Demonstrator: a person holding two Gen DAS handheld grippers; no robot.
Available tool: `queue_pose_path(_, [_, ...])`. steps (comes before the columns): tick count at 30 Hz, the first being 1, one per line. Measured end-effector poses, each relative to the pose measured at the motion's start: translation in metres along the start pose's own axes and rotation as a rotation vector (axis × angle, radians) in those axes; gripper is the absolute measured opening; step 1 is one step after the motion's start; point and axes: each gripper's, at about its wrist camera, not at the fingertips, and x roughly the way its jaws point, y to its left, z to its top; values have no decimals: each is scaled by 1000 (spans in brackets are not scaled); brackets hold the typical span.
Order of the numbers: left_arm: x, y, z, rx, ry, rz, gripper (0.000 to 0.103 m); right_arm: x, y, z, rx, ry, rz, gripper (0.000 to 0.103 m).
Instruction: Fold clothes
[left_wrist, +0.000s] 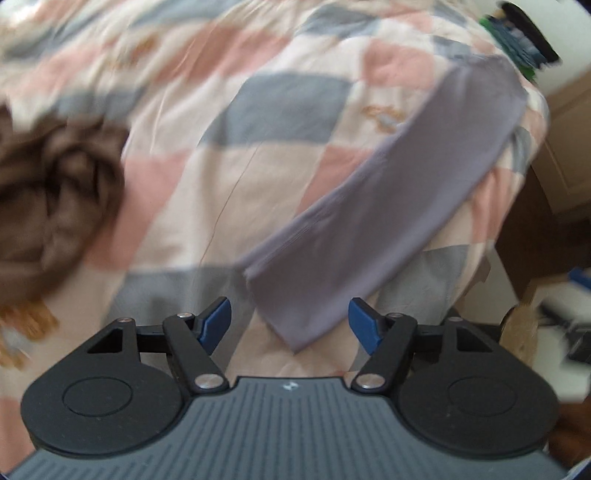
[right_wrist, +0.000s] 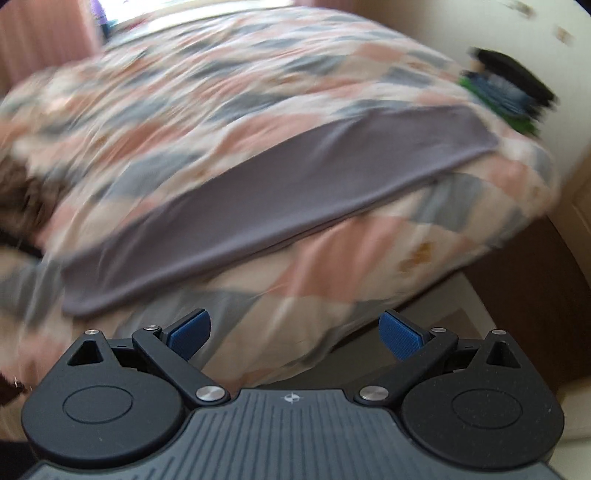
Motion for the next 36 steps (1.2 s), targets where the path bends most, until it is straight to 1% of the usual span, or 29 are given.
queue_pose_path(2, [13,15,0,-60,7,-37,60,22,36,-5,-136,-1,44,88])
queue_pose_path(3, [19,21,1,-82,5,-49,60,31,55,-8,-207,-17,67,86])
queue_pose_path(5, [29,32,3,-125,2,-68,60,46,90,-12,-335,-73,96,86])
queue_pose_path(7, [37,41,4,-165,-2,-89,58,58,122,-16,-443,-124,130,85])
queue_pose_path(9, [42,49,5,-196,-15,-123,57,69,151,-22,-558,-163,152,80])
queue_pose_path(10, [45,53,5,-207,-22,-136,57,72,164,-27,-619,-188,154,77])
queue_pose_path(11, [48,56,4,-217,-28,-147,56,75,175,-32,-676,-219,152,68])
queue_pose_path(12, [51,58,4,-224,-33,-155,55,79,185,-38,-732,-246,139,65])
queue_pose_path(15, [58,66,1,-250,-54,-201,55,91,206,-57,-883,-302,85,65])
queue_pose_path(17, [63,70,-1,-271,-64,-243,55,99,212,-70,-954,-329,59,65])
queue_pose_path(22, [76,80,-4,-332,-91,-335,55,116,225,-93,-1061,-433,-44,65])
queue_pose_path(27, [90,85,-7,-361,-124,-400,55,134,240,-104,-1092,-492,-133,63])
queue_pose_path(29, [94,85,-6,-373,-132,-422,49,139,245,-105,-1098,-515,-155,61])
queue_pose_path(31, [98,84,-3,-375,-130,-430,35,144,249,-104,-1103,-529,-166,58])
queue_pose_path(32, [99,84,-2,-378,-126,-438,32,146,250,-103,-1102,-535,-168,55])
queue_pose_path(34, [101,85,0,-386,-112,-454,22,149,250,-99,-1097,-537,-168,47])
queue_pose_path(35, [101,85,1,-391,-104,-462,18,150,250,-97,-1092,-532,-166,41])
queue_pose_path(36, [101,86,2,-399,-96,-471,11,150,249,-94,-1084,-526,-158,35])
